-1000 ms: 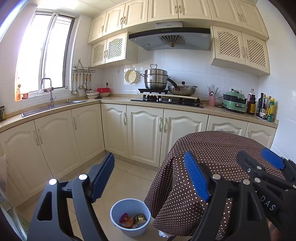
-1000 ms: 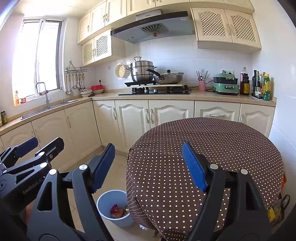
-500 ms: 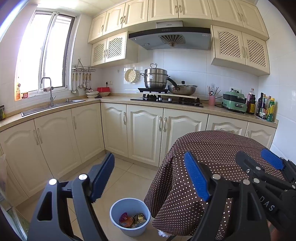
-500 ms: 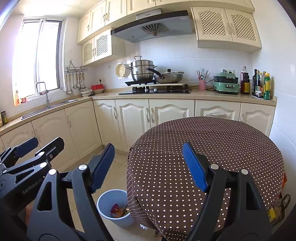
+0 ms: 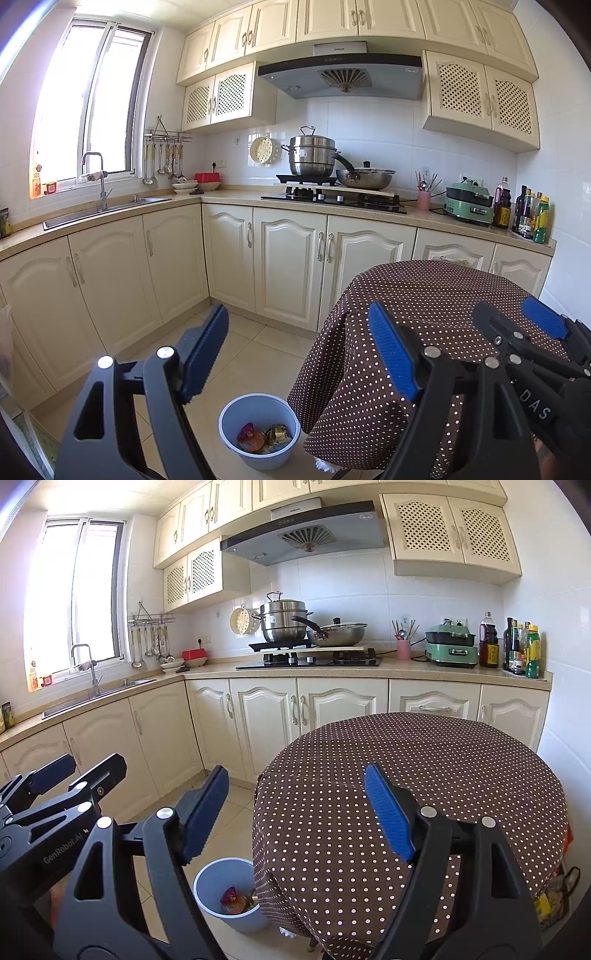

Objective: Collect trash

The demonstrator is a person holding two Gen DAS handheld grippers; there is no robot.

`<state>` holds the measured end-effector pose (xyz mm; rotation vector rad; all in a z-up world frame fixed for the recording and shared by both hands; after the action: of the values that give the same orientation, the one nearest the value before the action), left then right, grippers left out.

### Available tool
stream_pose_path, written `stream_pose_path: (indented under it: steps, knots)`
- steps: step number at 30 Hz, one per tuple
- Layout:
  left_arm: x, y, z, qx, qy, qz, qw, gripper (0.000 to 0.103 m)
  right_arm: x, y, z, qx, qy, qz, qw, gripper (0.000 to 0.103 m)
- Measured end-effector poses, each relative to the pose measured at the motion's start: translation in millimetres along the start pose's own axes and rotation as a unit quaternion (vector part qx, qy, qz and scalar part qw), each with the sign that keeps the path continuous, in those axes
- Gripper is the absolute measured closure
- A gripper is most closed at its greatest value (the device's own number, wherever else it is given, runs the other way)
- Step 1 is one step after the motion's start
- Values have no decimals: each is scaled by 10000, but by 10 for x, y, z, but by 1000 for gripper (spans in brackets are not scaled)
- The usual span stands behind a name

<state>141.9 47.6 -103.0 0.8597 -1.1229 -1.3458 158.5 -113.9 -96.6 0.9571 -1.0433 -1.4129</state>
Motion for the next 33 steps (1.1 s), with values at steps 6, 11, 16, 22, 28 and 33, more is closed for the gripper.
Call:
stream_pose_path:
  steps: [6, 11, 16, 22, 28, 33]
  knots:
    - [-9, 5, -12, -10, -4, 1, 10000, 26, 1, 1, 3, 1, -3, -5, 10000, 27]
    - [-15, 2, -28, -28, -7, -5, 10000, 26, -2, -1, 0, -13, 1, -8, 10000, 26]
    - [-21, 3, -34, -32, -13, -7, 10000, 26, -14, 4, 0, -20, 3, -15, 10000, 26]
    - [-23, 0, -39, -38, -19, -7, 10000, 26, -14, 17, -13, -24, 5, -24, 10000, 26]
    - [-13, -14, -72, -73, -37, -21, 10000, 26, -19, 12, -22, -34, -21, -42, 10000, 26]
    - [16, -22, -88, -91, -35, -35, 9999, 26, -31, -4, -22, -52, -25, -58, 10000, 25]
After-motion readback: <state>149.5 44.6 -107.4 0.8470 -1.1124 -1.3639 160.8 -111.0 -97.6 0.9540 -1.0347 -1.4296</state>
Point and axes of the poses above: each gripper's, at about its wrist camera, not at the fingertips, and z roughly against the way its jaws point, x to its right, y to its top, the point moved 10 cm from there along -z, roughly the way its jaws point, and after that the axes turned 15 degrees about -y, right-handed, at the moved point
